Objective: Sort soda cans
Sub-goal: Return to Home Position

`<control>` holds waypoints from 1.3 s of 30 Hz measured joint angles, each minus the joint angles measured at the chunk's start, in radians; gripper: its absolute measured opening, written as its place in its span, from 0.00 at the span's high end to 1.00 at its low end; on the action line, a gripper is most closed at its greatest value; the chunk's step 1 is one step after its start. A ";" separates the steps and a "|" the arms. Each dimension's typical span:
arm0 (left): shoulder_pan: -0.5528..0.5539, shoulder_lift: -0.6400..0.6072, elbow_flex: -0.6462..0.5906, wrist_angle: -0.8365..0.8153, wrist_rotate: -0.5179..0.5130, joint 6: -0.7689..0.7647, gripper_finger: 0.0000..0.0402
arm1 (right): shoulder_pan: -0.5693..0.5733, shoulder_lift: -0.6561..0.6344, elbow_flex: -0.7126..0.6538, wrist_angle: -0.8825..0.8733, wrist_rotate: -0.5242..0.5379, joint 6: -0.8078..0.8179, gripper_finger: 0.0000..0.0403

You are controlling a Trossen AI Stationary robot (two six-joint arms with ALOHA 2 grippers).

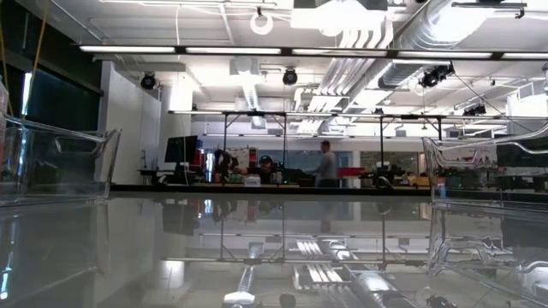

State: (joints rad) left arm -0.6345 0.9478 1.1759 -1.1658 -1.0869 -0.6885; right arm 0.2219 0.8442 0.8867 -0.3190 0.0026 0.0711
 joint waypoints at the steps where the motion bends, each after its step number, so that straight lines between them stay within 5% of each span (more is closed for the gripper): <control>1: 0.011 -0.003 -0.017 0.046 0.010 0.044 0.09 | -0.008 -0.026 0.000 -0.012 0.011 -0.001 1.00; 5: 0.078 -0.025 -0.135 0.410 0.139 0.402 0.14 | -0.063 -0.082 -0.004 -0.033 0.021 -0.051 1.00; 8: 0.172 -0.047 -0.292 0.824 0.370 0.683 0.22 | -0.123 -0.085 -0.071 0.048 -0.058 -0.058 1.00; 11: 0.301 -0.062 -0.427 1.132 0.587 0.791 0.34 | -0.193 -0.074 -0.186 0.186 -0.167 -0.001 1.00; 18: 0.700 -0.027 -0.505 1.385 1.031 0.814 0.75 | -0.354 -0.087 -0.346 0.466 -0.265 0.038 1.00; 22: 0.885 -0.018 -0.461 1.362 1.216 0.814 0.97 | -0.443 -0.106 -0.334 0.496 -0.356 0.043 1.00; 31: 0.983 -0.310 -0.491 1.008 1.339 0.820 1.00 | -0.516 -0.262 -0.365 0.439 -0.379 0.081 1.00; 39: 0.840 -0.642 -0.768 1.171 1.225 0.701 1.00 | -0.465 -0.301 -0.628 0.759 -0.288 0.213 1.00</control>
State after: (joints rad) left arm 0.2060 0.3057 0.4081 0.0051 0.1381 0.0129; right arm -0.2435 0.5430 0.2585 0.4402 -0.2849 0.2837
